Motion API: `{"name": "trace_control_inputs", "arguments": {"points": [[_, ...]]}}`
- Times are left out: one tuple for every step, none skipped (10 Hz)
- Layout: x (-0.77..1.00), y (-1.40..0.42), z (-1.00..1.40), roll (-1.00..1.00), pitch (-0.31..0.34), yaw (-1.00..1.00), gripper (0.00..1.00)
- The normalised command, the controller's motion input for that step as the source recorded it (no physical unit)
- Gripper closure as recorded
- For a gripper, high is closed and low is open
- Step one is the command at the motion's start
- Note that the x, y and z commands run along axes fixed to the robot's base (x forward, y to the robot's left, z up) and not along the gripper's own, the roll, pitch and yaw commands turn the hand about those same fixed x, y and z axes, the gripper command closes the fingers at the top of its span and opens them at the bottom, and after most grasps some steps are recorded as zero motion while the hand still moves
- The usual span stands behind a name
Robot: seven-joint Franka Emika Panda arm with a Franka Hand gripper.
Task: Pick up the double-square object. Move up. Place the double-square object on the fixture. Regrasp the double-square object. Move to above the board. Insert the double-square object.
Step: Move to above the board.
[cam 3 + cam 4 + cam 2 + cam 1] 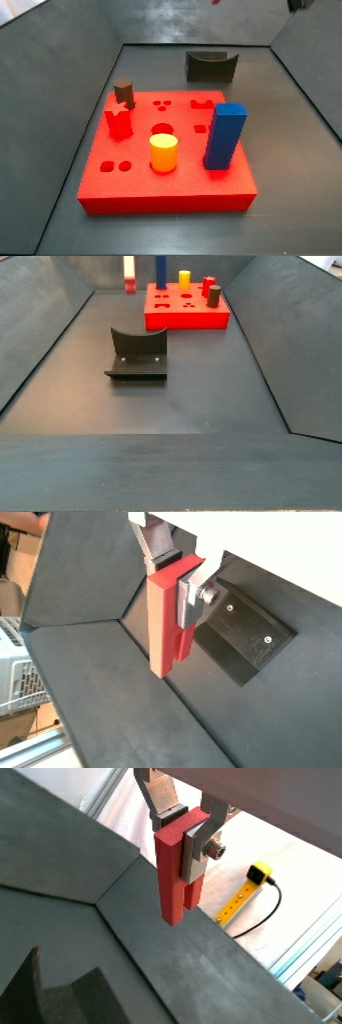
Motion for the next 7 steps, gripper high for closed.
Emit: {"name": "trace_control_inputs", "arguments": {"points": [[-0.06, -0.02, 1.0, -0.05, 0.126, -0.04, 1.0], [-0.05, -0.02, 0.96, -0.05, 0.135, 0.0, 1.0], [-0.04, -0.02, 0.79, -0.06, 0.143, 0.03, 1.0], [-0.01, -0.02, 0.56, -0.06, 0.141, 0.05, 1.0], [0.0, -0.01, 0.44, -0.06, 0.147, 0.07, 1.0], [0.01, -0.02, 0.22, -0.05, 0.152, 0.09, 1.0], [-0.55, -1.0, 0.18, -1.0, 0.0, -0.15, 1.0]]}}
